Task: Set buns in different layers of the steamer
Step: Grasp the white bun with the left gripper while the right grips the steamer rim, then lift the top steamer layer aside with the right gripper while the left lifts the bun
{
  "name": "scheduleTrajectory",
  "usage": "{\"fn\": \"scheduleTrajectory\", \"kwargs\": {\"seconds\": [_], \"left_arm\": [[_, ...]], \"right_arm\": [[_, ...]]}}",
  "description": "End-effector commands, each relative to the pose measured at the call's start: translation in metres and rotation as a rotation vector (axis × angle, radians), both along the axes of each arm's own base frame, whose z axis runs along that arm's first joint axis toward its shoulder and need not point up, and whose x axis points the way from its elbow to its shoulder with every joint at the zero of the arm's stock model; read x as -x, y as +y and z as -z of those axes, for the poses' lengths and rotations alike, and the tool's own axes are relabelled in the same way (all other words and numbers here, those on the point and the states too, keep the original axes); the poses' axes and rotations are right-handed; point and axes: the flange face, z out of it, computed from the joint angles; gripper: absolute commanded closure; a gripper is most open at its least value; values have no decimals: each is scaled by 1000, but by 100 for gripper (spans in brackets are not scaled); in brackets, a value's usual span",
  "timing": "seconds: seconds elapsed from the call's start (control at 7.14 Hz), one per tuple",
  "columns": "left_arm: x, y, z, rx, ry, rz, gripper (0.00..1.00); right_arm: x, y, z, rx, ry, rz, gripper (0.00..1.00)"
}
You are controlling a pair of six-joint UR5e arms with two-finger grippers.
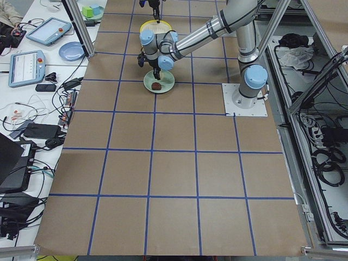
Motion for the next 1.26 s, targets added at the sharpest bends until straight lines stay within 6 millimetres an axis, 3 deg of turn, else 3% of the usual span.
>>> {"fn": "scheduleTrajectory", "kwargs": {"seconds": [0.0, 0.14, 0.42, 0.56, 0.7, 0.98, 1.12], "left_arm": [[-1, -3, -1, 15, -4, 32, 86], [-1, -4, -3, 26, -4, 35, 100], [-1, -8, -29, 78, -6, 46, 100], [0, -14, -54, 133, 0, 45, 100], [3, -22, -86, 176, 0, 39, 100], [6, -22, -121, 168, 3, 42, 100], [18, -16, -132, 179, 16, 14, 100]], "right_arm": [[0, 0, -3, 8, -1, 0, 83], [0, 0, -6, 14, -3, 2, 96], [0, 1, -14, 25, 0, 1, 100], [2, 0, -20, 29, 5, -1, 100], [4, 6, -44, 68, 8, -1, 100], [30, 14, -75, 83, 4, 33, 100], [54, 14, -88, 84, -1, 47, 100]]}}
